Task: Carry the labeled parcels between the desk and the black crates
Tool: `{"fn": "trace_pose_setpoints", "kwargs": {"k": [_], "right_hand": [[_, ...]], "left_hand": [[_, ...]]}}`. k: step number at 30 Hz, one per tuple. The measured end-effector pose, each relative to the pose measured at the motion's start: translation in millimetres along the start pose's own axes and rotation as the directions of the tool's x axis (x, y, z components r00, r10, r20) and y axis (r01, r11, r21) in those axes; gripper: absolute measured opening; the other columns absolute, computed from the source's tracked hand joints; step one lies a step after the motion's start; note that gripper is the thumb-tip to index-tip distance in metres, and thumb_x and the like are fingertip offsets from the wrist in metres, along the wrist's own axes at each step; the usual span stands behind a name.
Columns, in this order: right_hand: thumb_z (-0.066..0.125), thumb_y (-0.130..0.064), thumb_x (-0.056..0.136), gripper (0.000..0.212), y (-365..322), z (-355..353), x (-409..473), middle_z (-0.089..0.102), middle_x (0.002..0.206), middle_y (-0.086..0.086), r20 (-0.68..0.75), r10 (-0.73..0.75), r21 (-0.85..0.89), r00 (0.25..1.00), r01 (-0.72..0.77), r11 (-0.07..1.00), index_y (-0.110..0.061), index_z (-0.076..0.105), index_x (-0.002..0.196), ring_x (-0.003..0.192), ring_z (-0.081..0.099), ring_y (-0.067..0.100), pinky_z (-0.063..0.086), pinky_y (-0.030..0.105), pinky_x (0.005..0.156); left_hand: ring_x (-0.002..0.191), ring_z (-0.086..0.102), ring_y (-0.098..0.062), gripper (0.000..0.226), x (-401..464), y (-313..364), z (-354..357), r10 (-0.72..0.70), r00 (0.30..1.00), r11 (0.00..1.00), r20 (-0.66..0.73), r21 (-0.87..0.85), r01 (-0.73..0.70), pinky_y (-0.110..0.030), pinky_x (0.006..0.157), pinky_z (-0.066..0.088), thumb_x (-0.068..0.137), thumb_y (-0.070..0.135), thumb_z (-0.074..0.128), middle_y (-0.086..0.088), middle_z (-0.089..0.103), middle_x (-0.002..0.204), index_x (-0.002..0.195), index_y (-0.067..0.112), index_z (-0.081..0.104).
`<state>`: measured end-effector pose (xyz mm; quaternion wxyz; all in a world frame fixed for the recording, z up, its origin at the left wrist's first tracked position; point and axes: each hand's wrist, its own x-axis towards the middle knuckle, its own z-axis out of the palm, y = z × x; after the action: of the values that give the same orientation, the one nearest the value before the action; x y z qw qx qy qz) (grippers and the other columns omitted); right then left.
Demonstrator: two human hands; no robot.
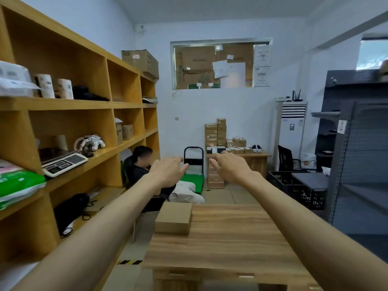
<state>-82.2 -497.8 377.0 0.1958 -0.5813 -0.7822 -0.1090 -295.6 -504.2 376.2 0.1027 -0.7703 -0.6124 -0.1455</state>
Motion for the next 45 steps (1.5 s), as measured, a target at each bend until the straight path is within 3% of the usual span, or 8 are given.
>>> {"fn": "trace_pose_setpoints", "kwargs": {"k": [5, 15, 20, 24, 29, 39, 45], "right_hand": [[0.029, -0.041, 0.107, 0.044, -8.5, 32.5, 67.8, 0.059, 0.110, 0.009, 0.016, 0.007, -0.004, 1.000, -0.007, 1.000, -0.013, 0.061, 0.117, 0.100, 0.059, 0.029, 0.045, 0.040, 0.080], [0.032, -0.044, 0.106, 0.044, -27.0, 95.2, 163.5, 0.059, 0.122, 0.013, 0.044, 0.042, -0.026, 0.998, -0.041, 0.999, -0.011, 0.059, 0.115, 0.109, 0.059, 0.032, 0.049, 0.046, 0.087], [0.031, -0.044, 0.106, 0.043, -26.9, 129.3, 199.6, 0.059, 0.119, 0.012, 0.066, 0.048, -0.019, 0.997, -0.047, 0.999, -0.011, 0.059, 0.114, 0.103, 0.061, 0.032, 0.050, 0.045, 0.083], [0.030, -0.043, 0.106, 0.045, -21.5, 157.7, 231.3, 0.060, 0.122, 0.013, 0.073, 0.033, -0.024, 0.997, -0.031, 0.999, -0.010, 0.059, 0.112, 0.106, 0.060, 0.032, 0.049, 0.046, 0.087], [0.030, -0.043, 0.106, 0.047, -2.5, 194.1, 269.1, 0.062, 0.120, 0.014, 0.082, 0.036, -0.033, 0.996, -0.033, 0.999, -0.009, 0.061, 0.109, 0.105, 0.060, 0.034, 0.048, 0.046, 0.087], [0.028, -0.044, 0.107, 0.045, 60.8, 270.7, 376.7, 0.060, 0.115, 0.012, 0.113, 0.043, 0.024, 0.993, -0.046, 0.999, -0.012, 0.059, 0.108, 0.105, 0.058, 0.031, 0.046, 0.047, 0.091], [0.031, -0.041, 0.106, 0.041, 104.9, 338.8, 433.6, 0.059, 0.116, 0.013, 0.141, 0.071, 0.088, 0.987, -0.084, 0.993, -0.011, 0.057, 0.110, 0.105, 0.058, 0.034, 0.044, 0.044, 0.086]], "left_hand": [[0.120, 0.058, -0.030, 0.052, 57.5, -47.0, 18.7, -0.009, 1.000, 1.000, -0.013, -0.019, 0.008, -0.045, 0.095, 0.045, 0.106, 0.050, 0.029, -0.008, 0.062, 0.136, 0.139, 0.016, 0.053], [0.125, 0.054, -0.028, 0.051, 149.6, -119.9, 62.1, 0.017, 1.000, 0.995, 0.001, -0.097, -0.016, -0.044, 0.096, 0.043, 0.106, 0.048, 0.033, -0.008, 0.058, 0.140, 0.139, 0.015, 0.054], [0.129, 0.051, -0.028, 0.051, 177.4, -142.0, 89.0, 0.017, 1.000, 0.996, 0.020, -0.092, -0.015, -0.043, 0.093, 0.041, 0.107, 0.047, 0.032, -0.007, 0.056, 0.144, 0.143, 0.016, 0.050], [0.130, 0.052, -0.028, 0.052, 206.1, -156.0, 110.8, 0.009, 0.999, 0.995, 0.032, -0.097, -0.006, -0.046, 0.102, 0.040, 0.106, 0.047, 0.032, -0.005, 0.056, 0.146, 0.144, 0.017, 0.050], [0.128, 0.052, -0.028, 0.049, 249.9, -161.4, 136.8, 0.022, 0.998, 0.998, 0.064, -0.065, -0.017, -0.049, 0.109, 0.035, 0.107, 0.045, 0.031, -0.007, 0.057, 0.143, 0.139, 0.015, 0.053], [0.127, 0.052, -0.030, 0.049, 374.9, -172.9, 201.7, -0.001, 0.994, 0.998, 0.109, -0.063, 0.008, -0.046, 0.095, 0.042, 0.107, 0.045, 0.031, -0.008, 0.055, 0.143, 0.141, 0.016, 0.051], [0.129, 0.050, -0.031, 0.047, 435.6, -187.9, 272.5, -0.050, 0.993, 0.994, 0.108, -0.094, 0.060, -0.045, 0.095, 0.042, 0.106, 0.046, 0.033, -0.006, 0.055, 0.144, 0.142, 0.021, 0.051]]}}
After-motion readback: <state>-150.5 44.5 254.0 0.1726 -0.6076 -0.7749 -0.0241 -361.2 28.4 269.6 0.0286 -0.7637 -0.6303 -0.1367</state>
